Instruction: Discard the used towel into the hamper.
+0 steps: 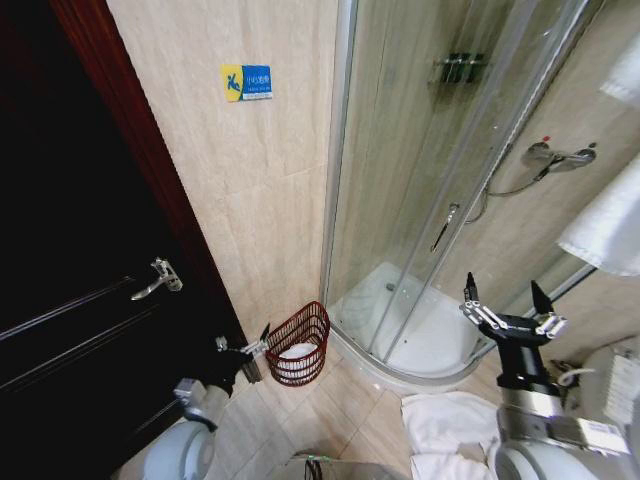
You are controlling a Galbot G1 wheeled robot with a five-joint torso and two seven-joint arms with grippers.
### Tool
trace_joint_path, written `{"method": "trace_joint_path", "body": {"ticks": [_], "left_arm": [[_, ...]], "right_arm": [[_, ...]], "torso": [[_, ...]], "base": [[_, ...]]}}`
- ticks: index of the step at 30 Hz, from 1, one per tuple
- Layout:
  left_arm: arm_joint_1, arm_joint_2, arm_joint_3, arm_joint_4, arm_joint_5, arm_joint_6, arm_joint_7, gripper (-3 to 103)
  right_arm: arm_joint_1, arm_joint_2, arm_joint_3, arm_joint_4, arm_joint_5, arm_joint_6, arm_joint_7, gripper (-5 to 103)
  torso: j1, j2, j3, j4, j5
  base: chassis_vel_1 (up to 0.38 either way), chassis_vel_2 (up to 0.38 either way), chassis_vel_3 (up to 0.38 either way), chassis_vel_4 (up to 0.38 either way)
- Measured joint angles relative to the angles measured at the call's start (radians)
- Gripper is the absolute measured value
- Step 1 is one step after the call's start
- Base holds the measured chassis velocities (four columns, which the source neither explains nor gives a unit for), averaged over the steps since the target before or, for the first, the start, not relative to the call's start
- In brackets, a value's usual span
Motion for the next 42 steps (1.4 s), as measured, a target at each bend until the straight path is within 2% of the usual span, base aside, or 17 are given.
{"method": "trace_joint_path", "body": {"ticks": [6, 10, 15, 24, 29, 36, 37, 40, 42], "left_arm": [[0.038, -0.004, 0.055, -0.086, 0.061, -0.008, -0.012, 100], [0.049, 0.008, 0.081, -0.091, 0.074, -0.035, -0.01, 100], [0.048, 0.012, 0.09, -0.075, 0.102, -0.04, -0.009, 100], [0.046, 0.013, 0.09, -0.067, 0.106, -0.041, -0.011, 100], [0.045, 0.014, 0.091, -0.066, 0.106, -0.042, -0.011, 100], [0.044, 0.014, 0.091, -0.064, 0.105, -0.042, -0.011, 100], [0.044, 0.014, 0.091, -0.064, 0.105, -0.042, -0.011, 100], [0.044, 0.014, 0.091, -0.064, 0.104, -0.042, -0.011, 100], [0.044, 0.014, 0.091, -0.064, 0.104, -0.042, -0.011, 100]], "right_arm": [[0.004, -0.008, 0.012, -0.001, 0.018, 0.0, 0.001, 100], [0.006, -0.011, 0.012, -0.001, 0.021, -0.001, 0.001, 100], [0.009, -0.013, 0.011, -0.002, 0.023, -0.001, 0.001, 100], [0.012, -0.021, 0.031, -0.002, 0.033, 0.004, 0.001, 100], [0.033, -0.059, 0.173, -0.003, 0.063, 0.042, -0.005, 100], [0.059, -0.164, 0.443, -0.003, 0.255, 0.055, -0.012, 100], [0.059, -0.164, 0.443, -0.003, 0.255, 0.055, -0.012, 100], [0.059, -0.221, 0.561, -0.003, 0.38, 0.101, -0.038, 100], [0.058, -0.235, 0.585, -0.004, 0.411, 0.109, -0.042, 100]], "torso": [[0.0, 0.0, 0.0, 0.0, 0.0], [0.0, 0.0, 0.0, 0.0, -0.0002], [0.0, 0.0, 0.0, 0.0, -0.0003], [0.0, 0.0, 0.0, 0.0, -0.0003], [0.0, 0.0, 0.0, -0.0001, -0.0002], [0.0, 0.0, 0.0, 0.0001, 0.0], [0.0, 0.0, 0.0, 0.0001, 0.0], [0.0, 0.0, 0.0, 0.0, 0.0], [0.0, 0.0, 0.0, 0.0, -0.0003]], "base": [[0.0, 0.0, 0.0, 0.0], [0.0, 0.0, 0.0, 0.0], [0.0, 0.0, 0.0, 0.0], [0.0, 0.0, 0.0, 0.0], [0.0, 0.0, 0.0, 0.0], [0.0, 0.0, 0.0, 0.0], [0.0, 0.0, 0.0, 0.0], [0.0, 0.0, 0.0, 0.0], [0.0, 0.0, 0.0, 0.0]]}}
